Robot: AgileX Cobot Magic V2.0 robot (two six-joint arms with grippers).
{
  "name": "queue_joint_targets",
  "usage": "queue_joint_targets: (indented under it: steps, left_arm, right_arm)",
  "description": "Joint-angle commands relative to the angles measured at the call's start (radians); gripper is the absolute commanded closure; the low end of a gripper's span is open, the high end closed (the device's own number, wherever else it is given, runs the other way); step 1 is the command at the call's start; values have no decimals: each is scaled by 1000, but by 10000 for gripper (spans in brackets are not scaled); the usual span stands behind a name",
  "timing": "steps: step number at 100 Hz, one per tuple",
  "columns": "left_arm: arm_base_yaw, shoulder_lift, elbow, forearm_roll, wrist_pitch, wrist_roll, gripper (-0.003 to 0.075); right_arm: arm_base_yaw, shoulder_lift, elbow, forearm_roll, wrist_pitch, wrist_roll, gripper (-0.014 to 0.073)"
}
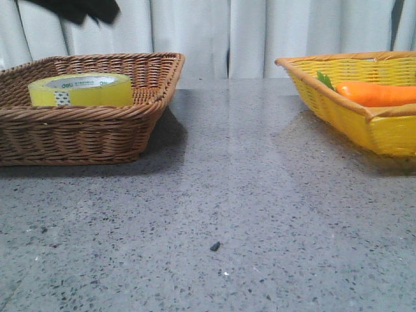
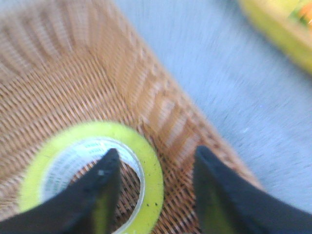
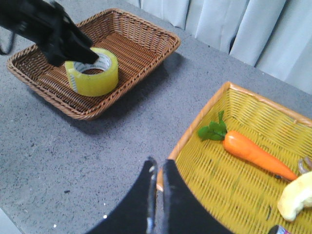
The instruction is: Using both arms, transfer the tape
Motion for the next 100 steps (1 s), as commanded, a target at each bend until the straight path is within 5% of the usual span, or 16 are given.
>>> queue_joint_targets:
  steps: [1,15,48,79,100]
  left_arm:
    - [-1,-119,-10,-16,-37,-4,546]
    - [-1,-278,72,-16,-45,-4,741]
    - [-1,-666,383,-16,-184,-4,741]
    - [-1,-1010,695,-40,-257,-4,741]
    - [-1,-1207,859,-43,-304,-4,741]
  right_arm:
    - [-2,-29,35,-8,-143,-9,668]
    - [-2,-120,187,-8,-332,21,668]
    - [-2,-405,538,-102,-677,22,668]
    - [-2,-617,677,-236,-639,22,668]
    - [-2,-713,713,-293,-458,27,668]
